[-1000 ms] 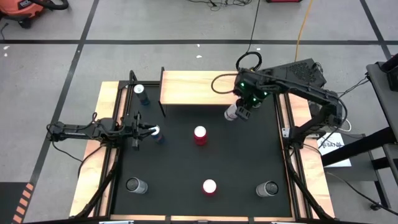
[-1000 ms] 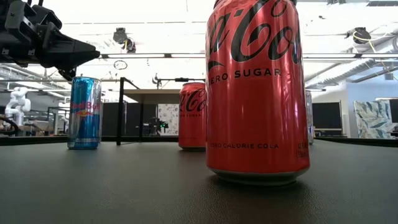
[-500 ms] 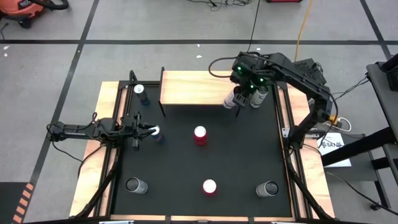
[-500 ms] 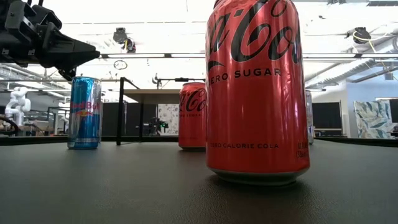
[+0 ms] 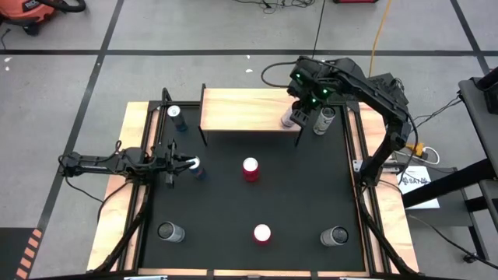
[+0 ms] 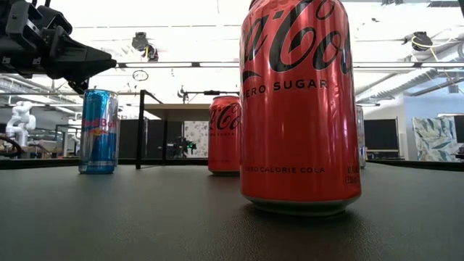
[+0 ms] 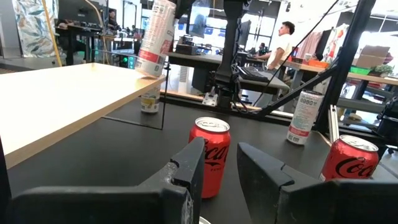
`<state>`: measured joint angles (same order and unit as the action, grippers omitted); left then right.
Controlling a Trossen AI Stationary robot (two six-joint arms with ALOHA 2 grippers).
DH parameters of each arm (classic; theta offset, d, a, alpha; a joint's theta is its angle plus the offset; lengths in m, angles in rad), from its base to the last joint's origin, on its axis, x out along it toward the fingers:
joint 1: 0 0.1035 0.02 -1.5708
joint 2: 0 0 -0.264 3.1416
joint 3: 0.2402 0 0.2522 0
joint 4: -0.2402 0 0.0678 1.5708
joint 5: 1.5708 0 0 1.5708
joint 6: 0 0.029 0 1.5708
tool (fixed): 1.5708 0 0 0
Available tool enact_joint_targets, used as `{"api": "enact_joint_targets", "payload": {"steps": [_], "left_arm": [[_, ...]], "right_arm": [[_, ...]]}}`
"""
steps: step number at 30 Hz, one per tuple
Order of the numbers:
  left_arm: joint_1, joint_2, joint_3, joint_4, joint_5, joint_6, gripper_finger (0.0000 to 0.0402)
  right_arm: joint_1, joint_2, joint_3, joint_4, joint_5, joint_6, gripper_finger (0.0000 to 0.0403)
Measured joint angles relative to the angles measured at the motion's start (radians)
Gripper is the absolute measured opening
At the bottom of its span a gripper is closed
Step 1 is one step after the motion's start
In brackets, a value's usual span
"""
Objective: Place canned beverage on shelf
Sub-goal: Put the top white pink soda can on the shelf
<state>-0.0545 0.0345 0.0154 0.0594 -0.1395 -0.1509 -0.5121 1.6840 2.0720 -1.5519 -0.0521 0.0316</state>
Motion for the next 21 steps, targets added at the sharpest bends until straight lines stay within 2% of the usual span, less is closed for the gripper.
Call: {"api": "enact_joint_targets", "payload": {"steps": [21], "left_arm": [[0.000, 0.000, 0.000, 0.000, -0.015, 0.000, 0.0100]], "right_arm": [[-0.050, 0.000, -0.001, 0.006, -0.002, -0.045, 0.0226]]}}
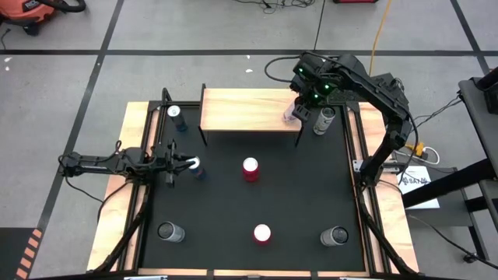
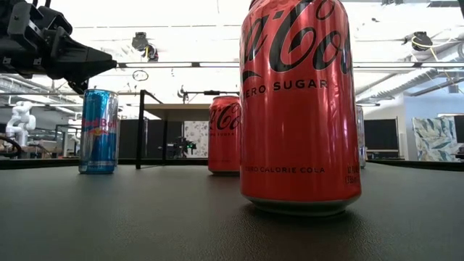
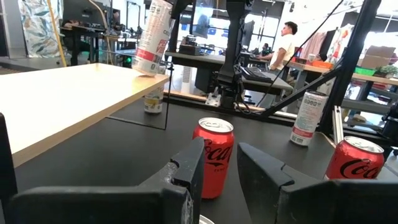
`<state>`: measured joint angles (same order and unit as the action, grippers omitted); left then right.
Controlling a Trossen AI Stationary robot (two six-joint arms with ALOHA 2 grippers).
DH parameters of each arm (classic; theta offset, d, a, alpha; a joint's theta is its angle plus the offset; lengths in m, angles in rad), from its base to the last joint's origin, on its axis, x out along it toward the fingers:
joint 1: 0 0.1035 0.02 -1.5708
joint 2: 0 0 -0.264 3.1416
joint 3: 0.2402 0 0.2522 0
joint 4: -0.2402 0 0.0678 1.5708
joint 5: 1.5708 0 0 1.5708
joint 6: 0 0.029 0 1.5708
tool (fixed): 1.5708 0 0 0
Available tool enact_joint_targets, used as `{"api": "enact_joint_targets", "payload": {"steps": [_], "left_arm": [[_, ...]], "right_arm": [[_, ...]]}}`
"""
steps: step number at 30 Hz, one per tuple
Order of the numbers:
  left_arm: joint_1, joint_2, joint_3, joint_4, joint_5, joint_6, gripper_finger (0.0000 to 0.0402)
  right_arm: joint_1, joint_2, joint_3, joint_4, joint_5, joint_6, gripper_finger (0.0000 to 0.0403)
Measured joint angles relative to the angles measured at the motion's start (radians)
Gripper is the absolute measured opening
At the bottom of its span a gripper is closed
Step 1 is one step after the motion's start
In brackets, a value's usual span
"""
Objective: Place canned beverage on shelf
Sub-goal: Put the top white pink soda can on the shelf
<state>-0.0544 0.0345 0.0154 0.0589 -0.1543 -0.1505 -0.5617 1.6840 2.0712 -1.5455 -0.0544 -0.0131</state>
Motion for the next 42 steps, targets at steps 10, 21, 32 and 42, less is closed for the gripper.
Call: {"api": "enact_joint_targets", "payload": {"steps": [10, 21, 32, 42], "left_arm": [[0.000, 0.000, 0.000, 0.000, 0.000, 0.000, 0.0100], [0.000, 0.000, 0.000, 0.000, -0.008, 0.000, 0.0100], [0.000, 0.000, 0.000, 0.000, -0.008, 0.000, 0.0100], [0.000, 0.000, 0.000, 0.000, -0.008, 0.000, 0.0100]], "right_arm": [[-0.007, 0.000, 0.000, 0.023, -0.005, -0.036, 0.0226], [-0.022, 0.000, 0.000, 0.016, -0.017, -0.027, 0.0226], [-0.020, 0.000, 0.000, 0.015, -0.051, -0.021, 0.0226], [-0.019, 0.000, 0.000, 0.015, -0.052, -0.017, 0.0244]]}}
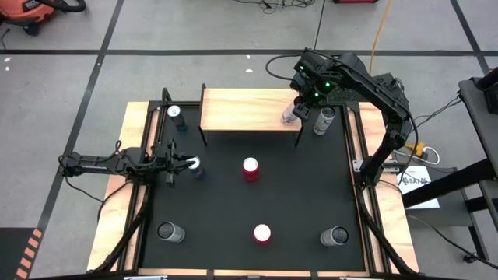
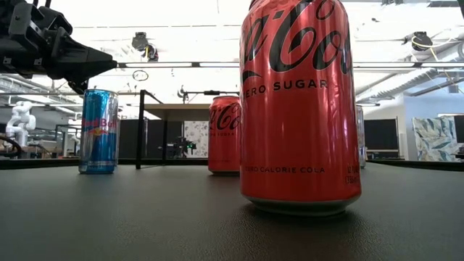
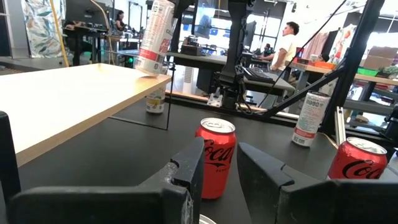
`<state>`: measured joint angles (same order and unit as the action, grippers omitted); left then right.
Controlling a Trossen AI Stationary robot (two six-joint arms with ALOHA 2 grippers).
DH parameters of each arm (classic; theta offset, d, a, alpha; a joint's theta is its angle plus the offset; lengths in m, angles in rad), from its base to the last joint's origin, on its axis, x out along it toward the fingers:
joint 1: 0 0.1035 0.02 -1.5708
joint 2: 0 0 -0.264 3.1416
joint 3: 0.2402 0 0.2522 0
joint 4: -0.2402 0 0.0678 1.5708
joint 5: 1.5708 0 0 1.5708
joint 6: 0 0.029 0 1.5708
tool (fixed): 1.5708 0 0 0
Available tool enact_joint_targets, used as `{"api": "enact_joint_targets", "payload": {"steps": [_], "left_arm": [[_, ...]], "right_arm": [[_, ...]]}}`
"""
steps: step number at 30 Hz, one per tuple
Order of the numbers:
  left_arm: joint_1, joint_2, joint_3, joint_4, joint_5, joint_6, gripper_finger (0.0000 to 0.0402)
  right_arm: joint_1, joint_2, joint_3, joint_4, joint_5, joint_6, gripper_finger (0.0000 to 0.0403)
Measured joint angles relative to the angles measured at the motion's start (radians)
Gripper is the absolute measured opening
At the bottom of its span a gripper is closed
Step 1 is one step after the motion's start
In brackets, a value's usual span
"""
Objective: Place canned beverage on shelf
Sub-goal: Put the top white pink soda can on the shelf
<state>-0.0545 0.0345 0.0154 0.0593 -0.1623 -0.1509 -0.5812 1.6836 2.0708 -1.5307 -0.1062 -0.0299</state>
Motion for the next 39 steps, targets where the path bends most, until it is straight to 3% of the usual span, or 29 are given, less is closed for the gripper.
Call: {"api": "enact_joint_targets", "payload": {"steps": [39], "left_arm": [[0.000, 0.000, 0.000, 0.000, 0.000, 0.000, 0.0100]], "right_arm": [[0.000, 0.000, 0.000, 0.022, 0.000, 0.018, 0.0254]]}}
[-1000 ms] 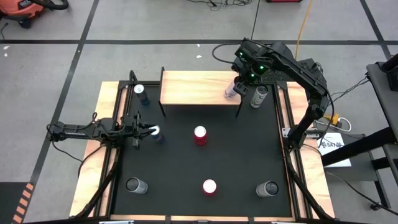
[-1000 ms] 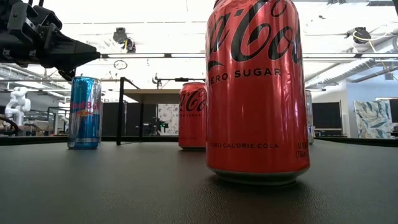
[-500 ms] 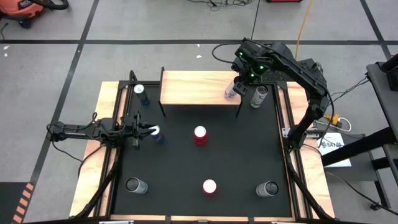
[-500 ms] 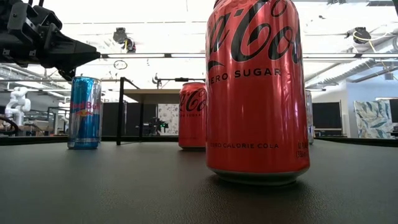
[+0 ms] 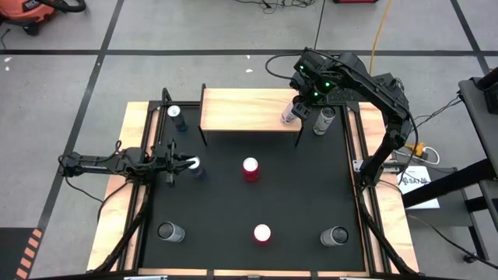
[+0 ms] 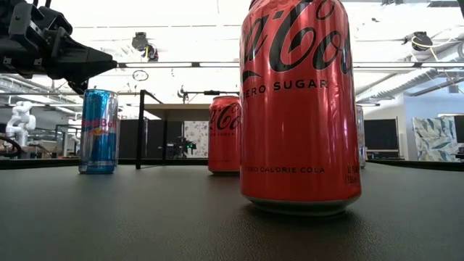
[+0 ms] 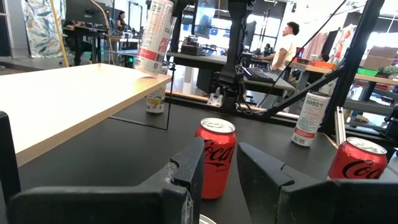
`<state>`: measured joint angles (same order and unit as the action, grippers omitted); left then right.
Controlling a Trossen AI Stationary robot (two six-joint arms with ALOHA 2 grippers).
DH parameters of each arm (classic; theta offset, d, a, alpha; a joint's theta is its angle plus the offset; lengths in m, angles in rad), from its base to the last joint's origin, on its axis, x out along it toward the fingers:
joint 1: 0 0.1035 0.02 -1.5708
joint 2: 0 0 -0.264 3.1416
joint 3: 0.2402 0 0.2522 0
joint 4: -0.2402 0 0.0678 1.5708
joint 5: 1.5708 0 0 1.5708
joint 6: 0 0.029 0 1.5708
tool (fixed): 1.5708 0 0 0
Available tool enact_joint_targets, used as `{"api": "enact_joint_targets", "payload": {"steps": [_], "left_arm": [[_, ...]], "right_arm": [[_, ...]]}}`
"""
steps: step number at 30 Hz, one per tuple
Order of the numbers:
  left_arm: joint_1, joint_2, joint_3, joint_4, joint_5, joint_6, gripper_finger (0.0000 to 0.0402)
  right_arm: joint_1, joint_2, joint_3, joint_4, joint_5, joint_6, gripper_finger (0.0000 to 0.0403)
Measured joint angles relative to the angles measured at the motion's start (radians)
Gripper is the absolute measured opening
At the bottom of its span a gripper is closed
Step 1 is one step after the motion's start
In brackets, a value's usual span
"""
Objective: Place canned beverage on shelf
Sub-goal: Put the top white pink soda can on the shelf
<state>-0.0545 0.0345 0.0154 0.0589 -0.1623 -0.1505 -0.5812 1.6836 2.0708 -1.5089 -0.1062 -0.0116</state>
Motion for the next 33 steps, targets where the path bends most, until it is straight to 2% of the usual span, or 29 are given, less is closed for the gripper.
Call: {"api": "enact_joint_targets", "payload": {"steps": [18, 27, 33], "left_arm": [[0.000, 0.000, 0.000, 0.000, 0.000, -0.002, 0.0100], [0.000, 0.000, 0.000, 0.000, 0.000, -0.002, 0.0100], [0.000, 0.000, 0.000, 0.000, 0.000, -0.001, 0.0100]], "right_arm": [[0.000, 0.000, 0.000, 0.016, 0.005, 0.040, 0.0256], [0.000, -0.002, 0.000, 0.020, 0.005, 0.048, 0.0292], [0.000, -0.003, 0.000, 0.031, 0.005, 0.038, 0.0297]]}}
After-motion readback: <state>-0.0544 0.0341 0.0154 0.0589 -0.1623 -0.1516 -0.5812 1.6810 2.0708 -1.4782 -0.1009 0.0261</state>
